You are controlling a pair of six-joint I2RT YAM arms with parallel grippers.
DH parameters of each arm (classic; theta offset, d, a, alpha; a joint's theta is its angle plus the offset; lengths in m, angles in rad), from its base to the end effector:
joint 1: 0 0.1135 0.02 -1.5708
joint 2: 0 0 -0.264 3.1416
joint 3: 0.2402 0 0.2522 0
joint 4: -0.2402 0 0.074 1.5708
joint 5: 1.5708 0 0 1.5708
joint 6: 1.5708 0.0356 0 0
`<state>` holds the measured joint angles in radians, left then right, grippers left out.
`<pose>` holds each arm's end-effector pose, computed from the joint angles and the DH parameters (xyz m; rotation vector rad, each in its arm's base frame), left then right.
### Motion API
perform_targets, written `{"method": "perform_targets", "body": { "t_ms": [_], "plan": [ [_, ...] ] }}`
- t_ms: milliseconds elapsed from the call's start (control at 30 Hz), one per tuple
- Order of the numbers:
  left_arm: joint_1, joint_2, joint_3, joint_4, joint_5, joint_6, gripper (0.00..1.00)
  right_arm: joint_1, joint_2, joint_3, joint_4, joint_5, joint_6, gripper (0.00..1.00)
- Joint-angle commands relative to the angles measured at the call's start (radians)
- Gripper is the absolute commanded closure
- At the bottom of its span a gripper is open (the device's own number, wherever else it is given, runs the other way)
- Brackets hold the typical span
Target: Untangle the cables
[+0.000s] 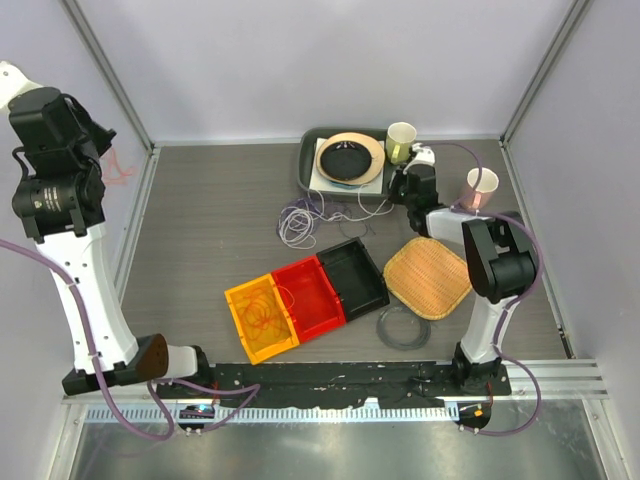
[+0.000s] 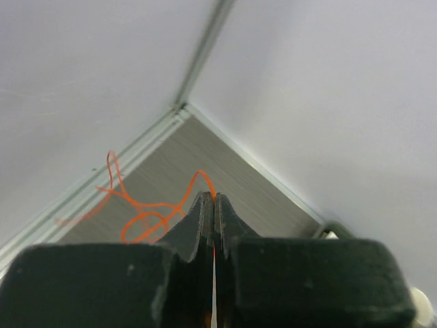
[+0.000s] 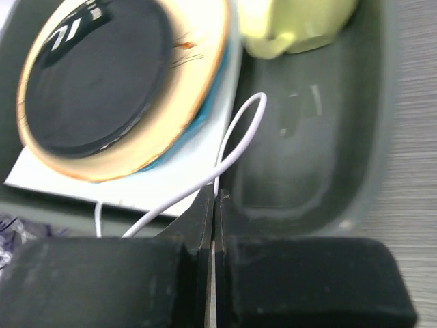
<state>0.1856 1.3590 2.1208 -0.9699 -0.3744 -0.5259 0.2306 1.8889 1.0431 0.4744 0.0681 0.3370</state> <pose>0.1992 0.0507 0.5620 -0.8588 1.5421 0.0861 0.4016 0.0918 0.1809 0.1493 1.9482 0.3101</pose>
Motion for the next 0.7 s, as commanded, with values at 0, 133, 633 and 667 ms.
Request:
{"method": "perform_targets", "body": {
  "t_ms": [0, 133, 633, 667],
  "plan": [
    [0.006, -0.031, -0.025, 0.094, 0.277, -0.034, 1.00, 0.078, -0.094, 0.023, 0.038, -0.054, -0.069, 0.99],
    [0.006, -0.046, -0.057, 0.111, 0.371, -0.089, 1.00, 0.182, -0.122, 0.064, -0.045, -0.036, -0.128, 0.80],
    [-0.236, -0.258, -0.468, 0.140, 0.419, -0.212, 1.00, 0.300, -0.404, 0.045, -0.450, 0.099, -0.187, 0.05],
    [-0.273, -0.264, -0.499, 0.120, 0.404, -0.213, 1.00, 0.300, -0.475, 0.019, -0.453, 0.108, -0.175, 0.05]
  ]
}}
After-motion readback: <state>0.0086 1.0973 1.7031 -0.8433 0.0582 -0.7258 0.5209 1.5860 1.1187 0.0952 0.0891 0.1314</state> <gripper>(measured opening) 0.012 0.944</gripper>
